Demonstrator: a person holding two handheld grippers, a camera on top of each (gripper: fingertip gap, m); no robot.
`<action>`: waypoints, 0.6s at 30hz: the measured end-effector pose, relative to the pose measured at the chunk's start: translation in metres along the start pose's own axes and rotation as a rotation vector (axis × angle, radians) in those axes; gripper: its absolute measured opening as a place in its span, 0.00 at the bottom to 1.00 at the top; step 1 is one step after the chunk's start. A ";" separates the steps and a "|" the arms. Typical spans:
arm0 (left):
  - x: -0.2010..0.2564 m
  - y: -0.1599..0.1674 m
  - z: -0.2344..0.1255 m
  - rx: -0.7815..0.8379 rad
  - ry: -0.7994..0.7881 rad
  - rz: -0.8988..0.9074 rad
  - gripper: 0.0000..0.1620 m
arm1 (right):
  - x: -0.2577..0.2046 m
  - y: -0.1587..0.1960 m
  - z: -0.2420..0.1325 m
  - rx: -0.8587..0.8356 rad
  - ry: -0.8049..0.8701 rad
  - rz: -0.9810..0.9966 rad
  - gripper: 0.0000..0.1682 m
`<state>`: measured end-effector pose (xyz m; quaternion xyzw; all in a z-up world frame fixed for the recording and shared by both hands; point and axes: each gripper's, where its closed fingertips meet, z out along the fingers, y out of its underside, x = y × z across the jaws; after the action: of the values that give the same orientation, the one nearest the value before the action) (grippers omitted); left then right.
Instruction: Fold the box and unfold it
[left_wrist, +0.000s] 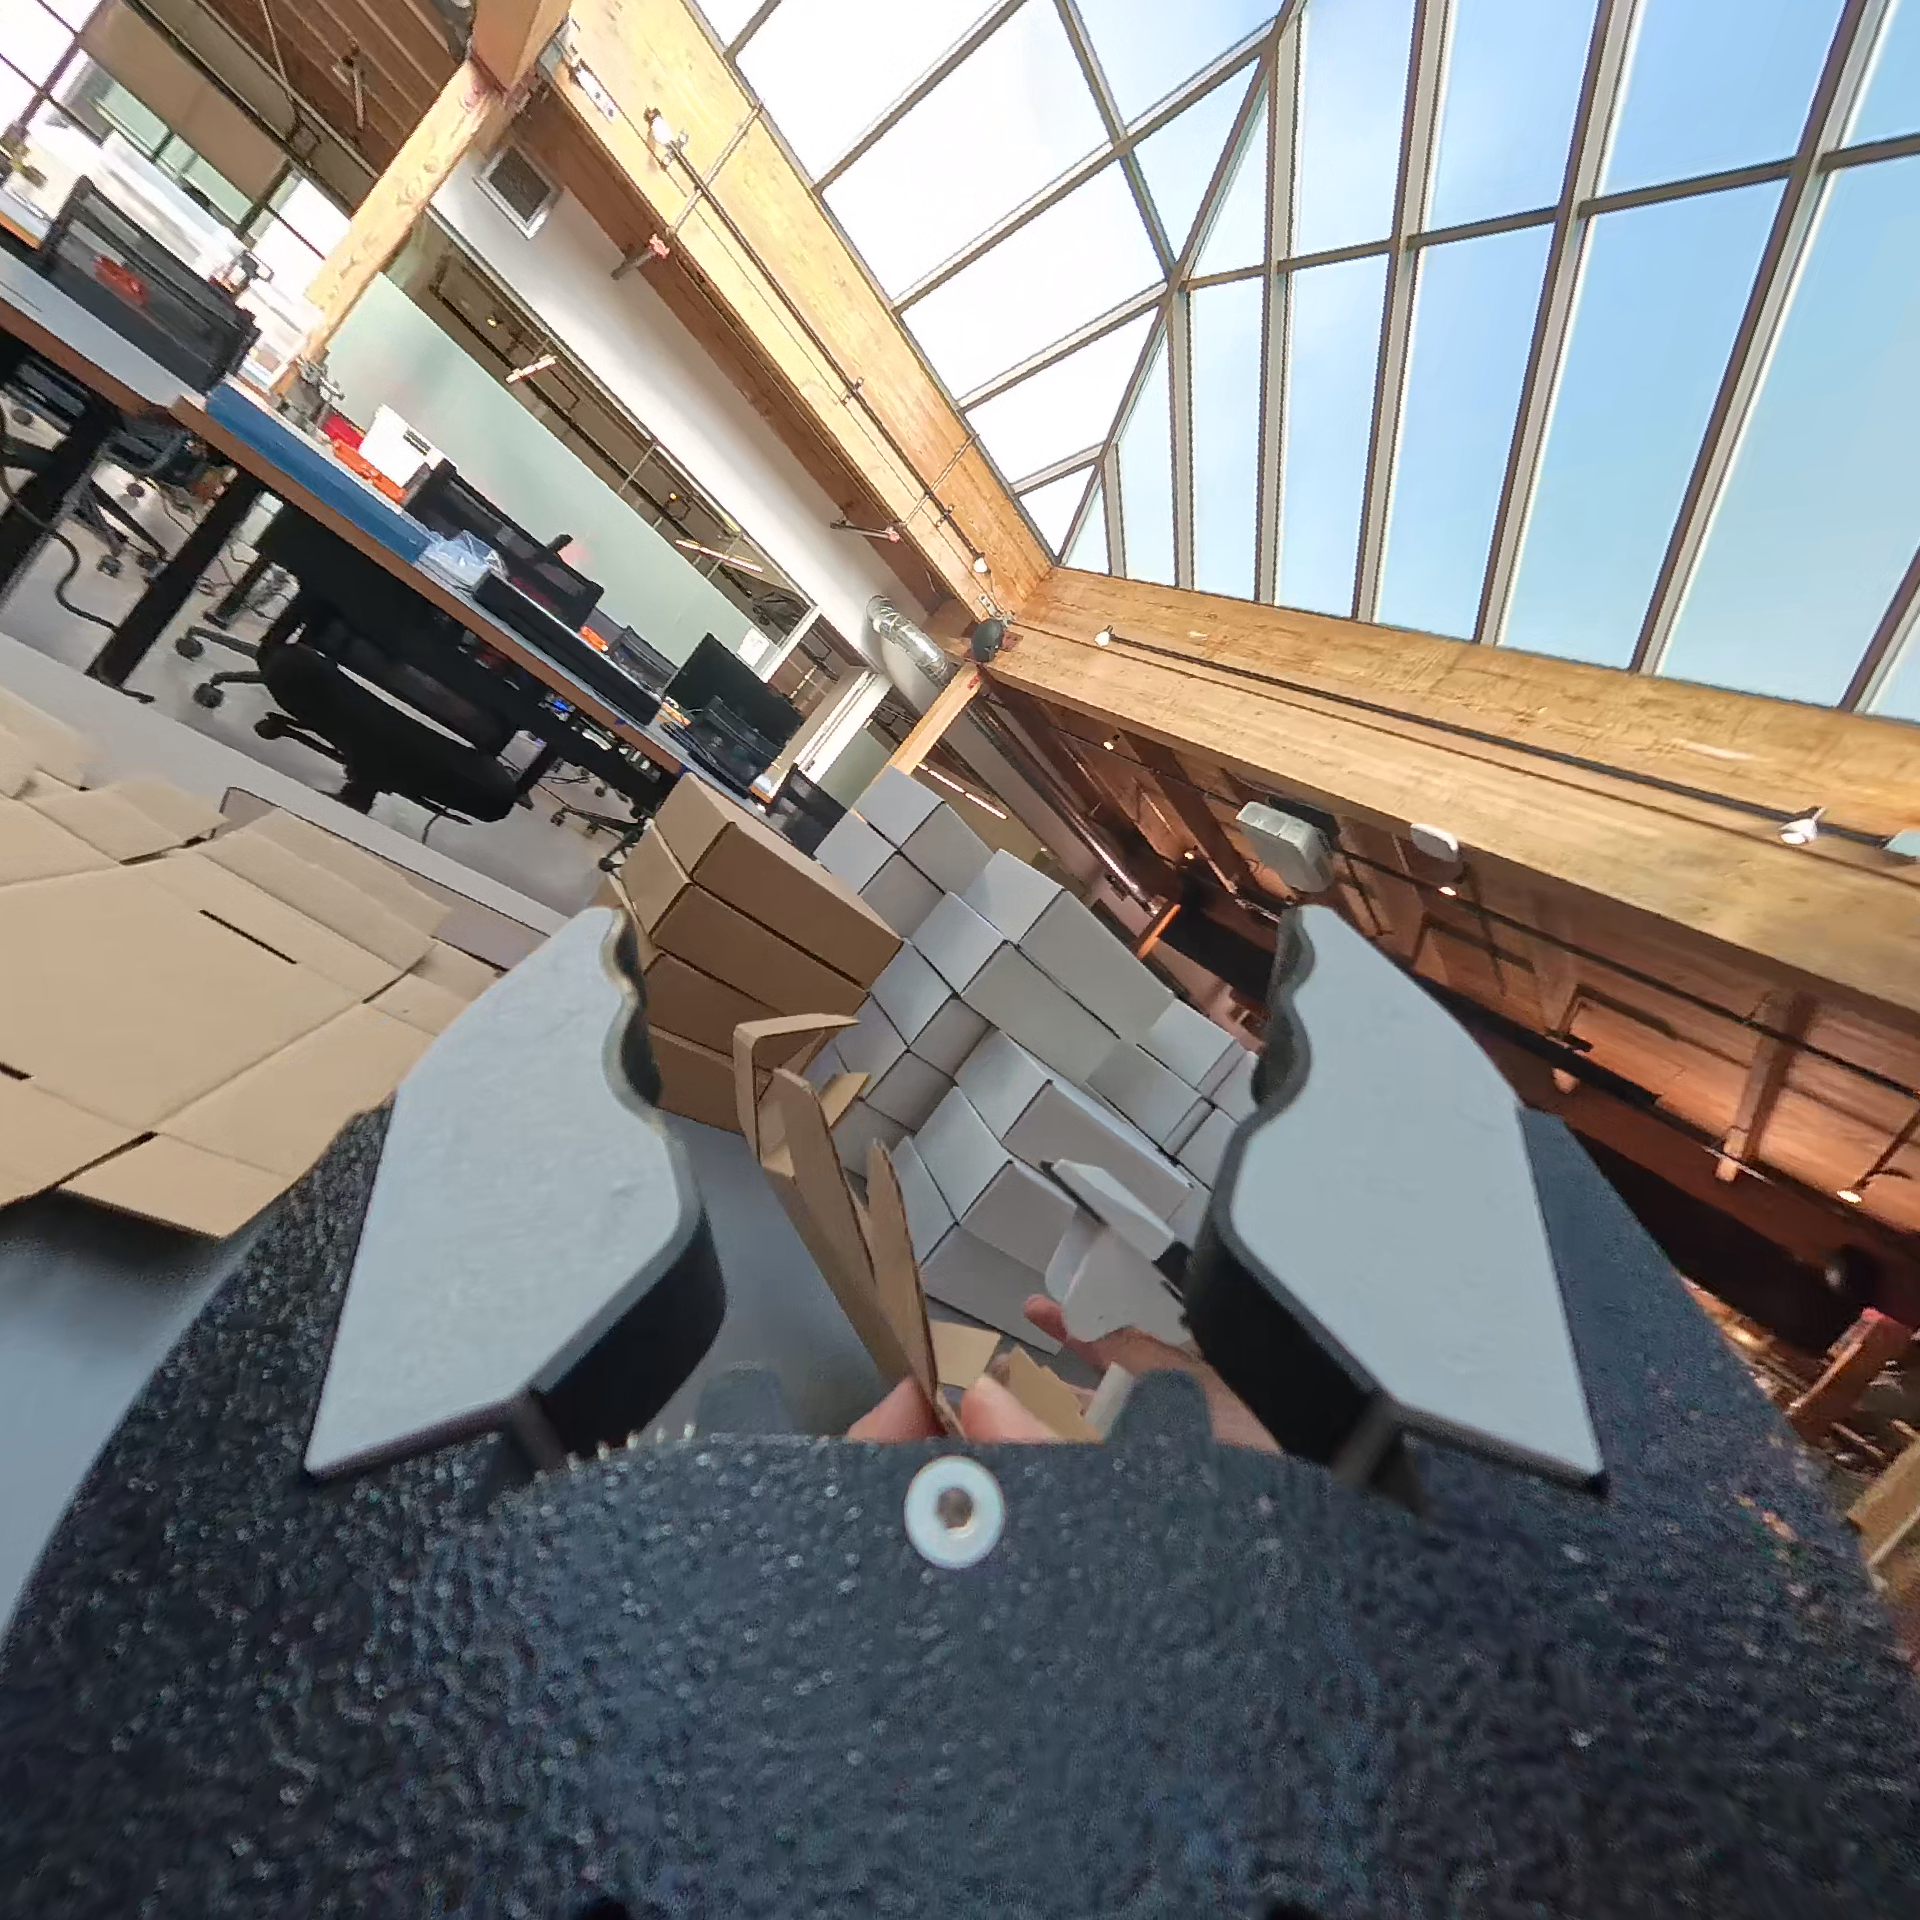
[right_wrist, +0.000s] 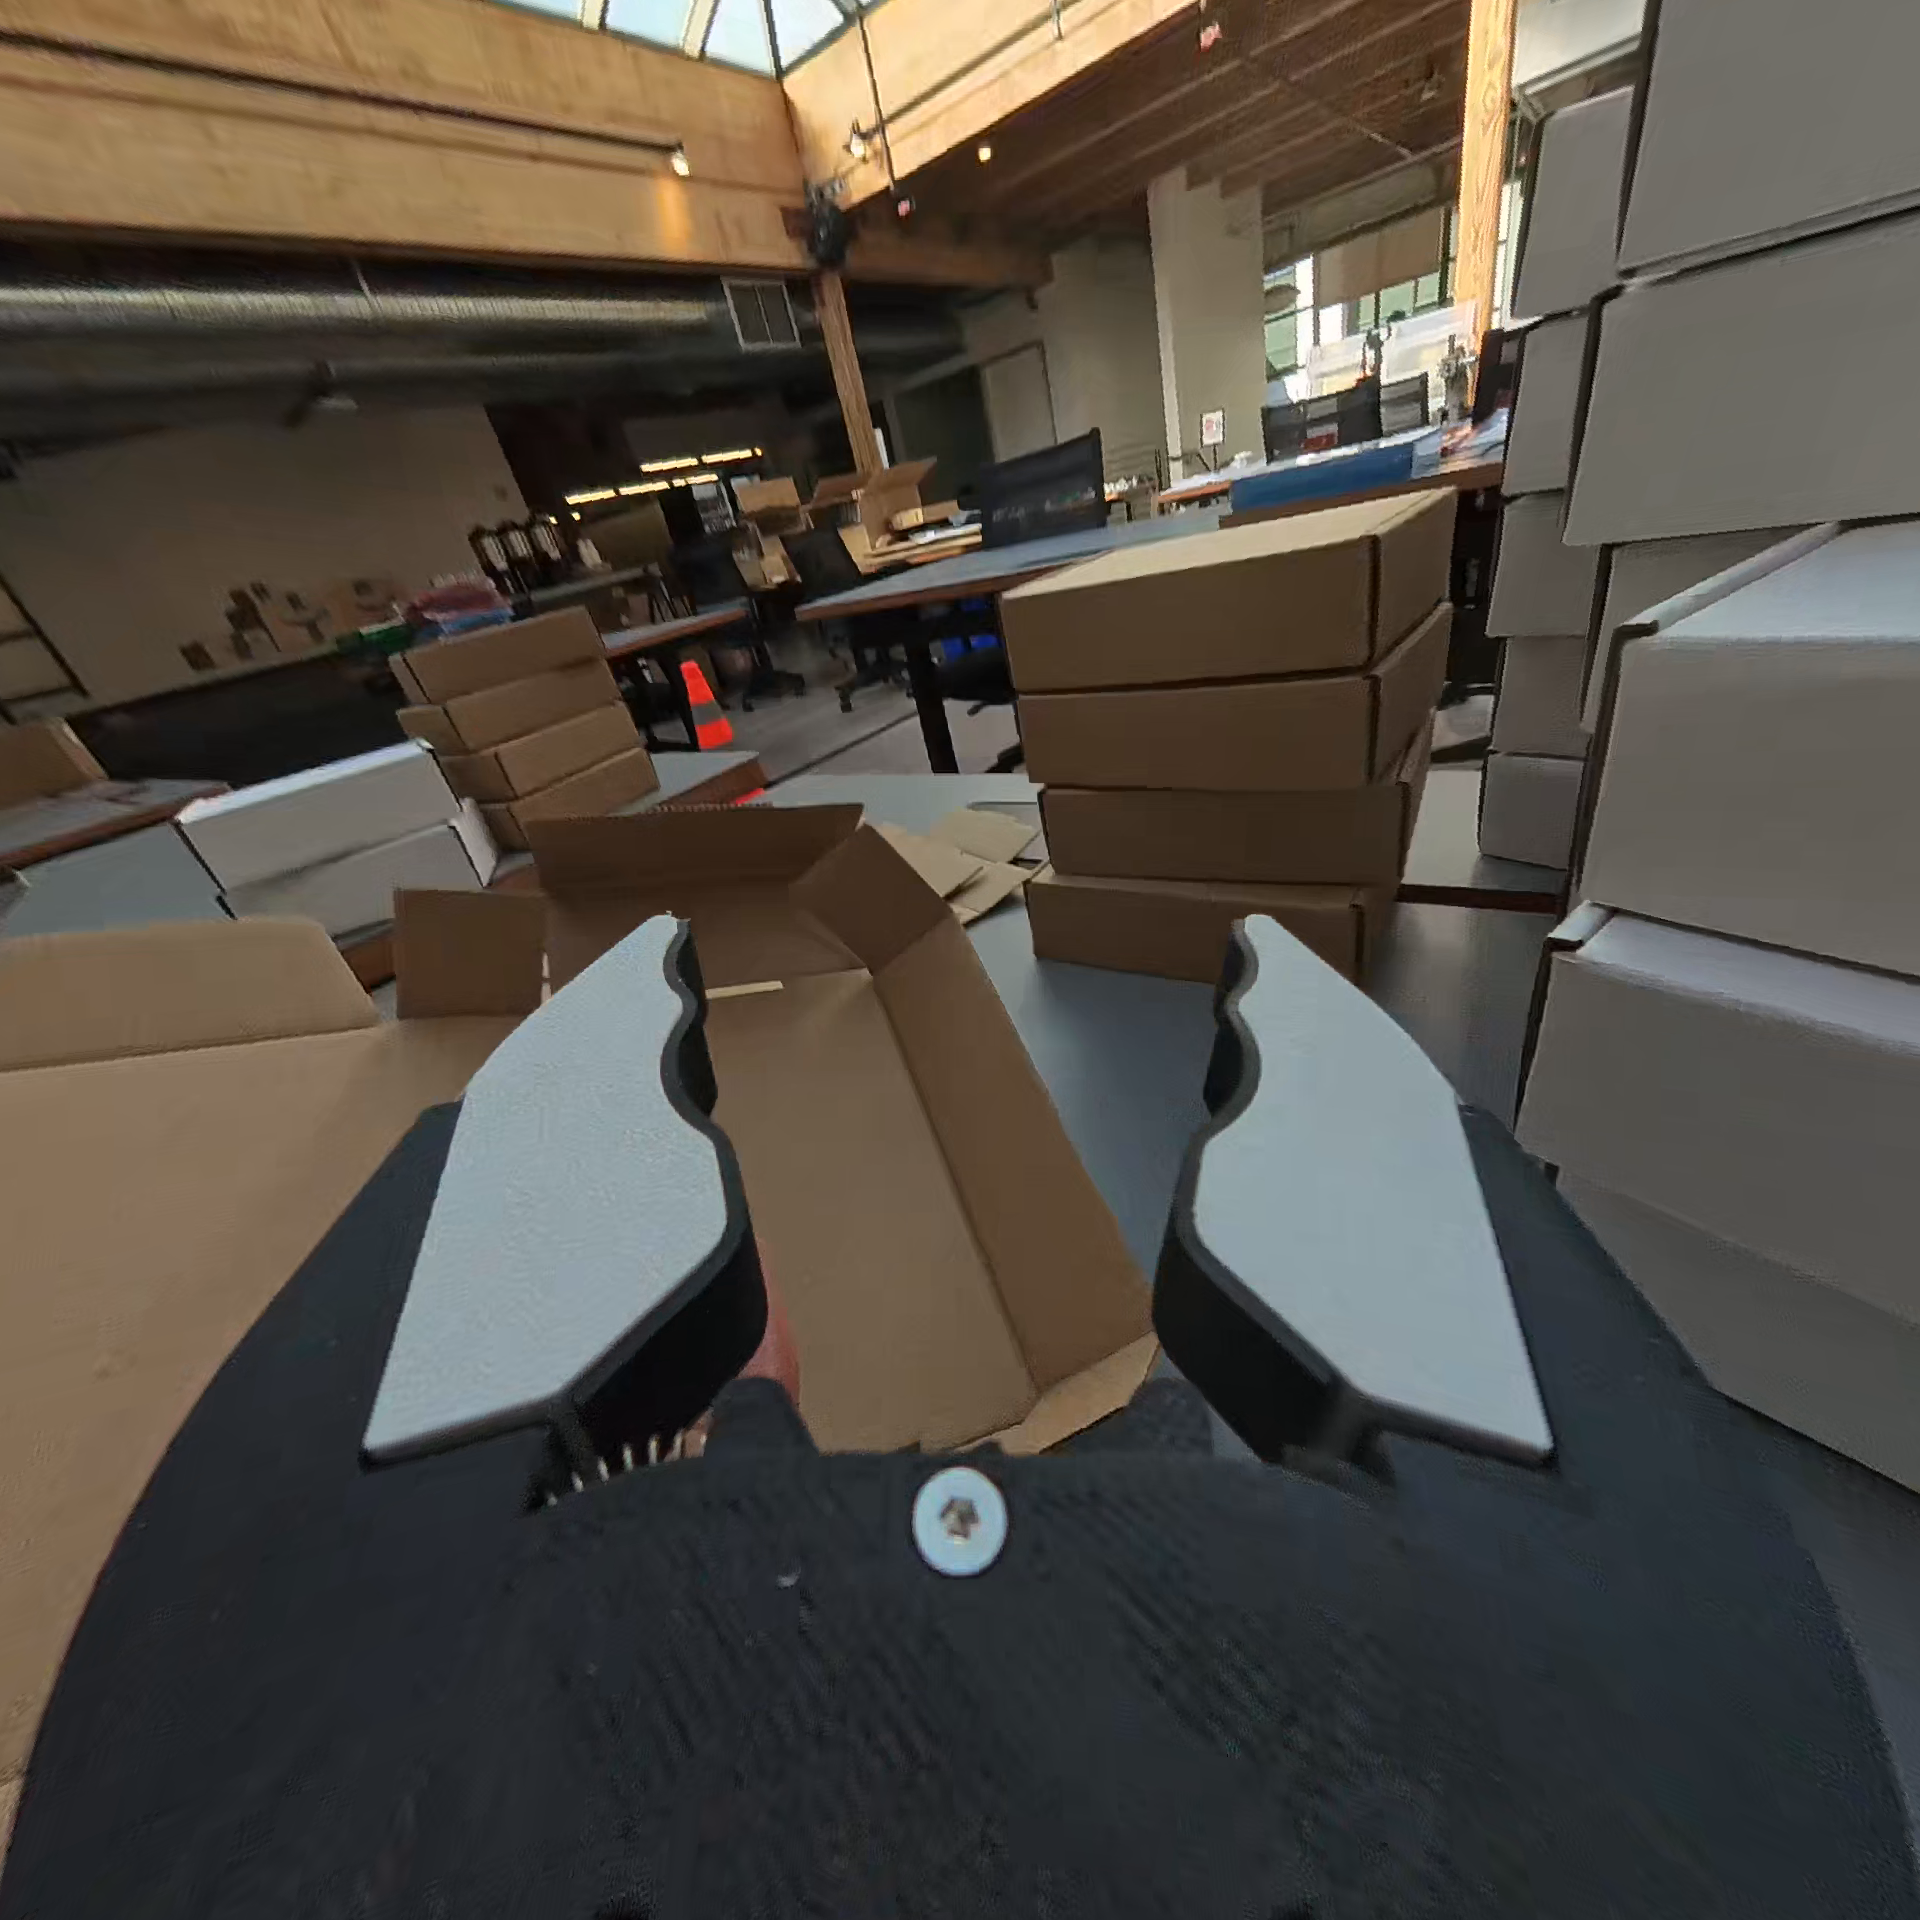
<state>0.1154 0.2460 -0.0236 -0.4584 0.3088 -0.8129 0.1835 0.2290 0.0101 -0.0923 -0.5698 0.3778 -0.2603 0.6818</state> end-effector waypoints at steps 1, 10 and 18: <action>-0.005 -0.004 -0.001 -0.008 0.022 -0.046 0.69 | 0.004 0.007 0.001 -0.041 0.036 -0.043 0.55; -0.081 -0.077 -0.003 -0.025 0.044 -0.173 0.69 | -0.052 -0.053 -0.045 0.276 -0.637 0.479 0.56; -0.153 -0.142 0.083 -0.312 0.038 0.104 0.64 | -0.073 -0.052 -0.056 0.212 -0.611 0.114 0.53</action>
<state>0.2630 0.4127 0.0079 -0.4491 0.4581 -0.7530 0.1463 0.1451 0.0242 -0.0288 -0.5252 0.1579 -0.0768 0.8326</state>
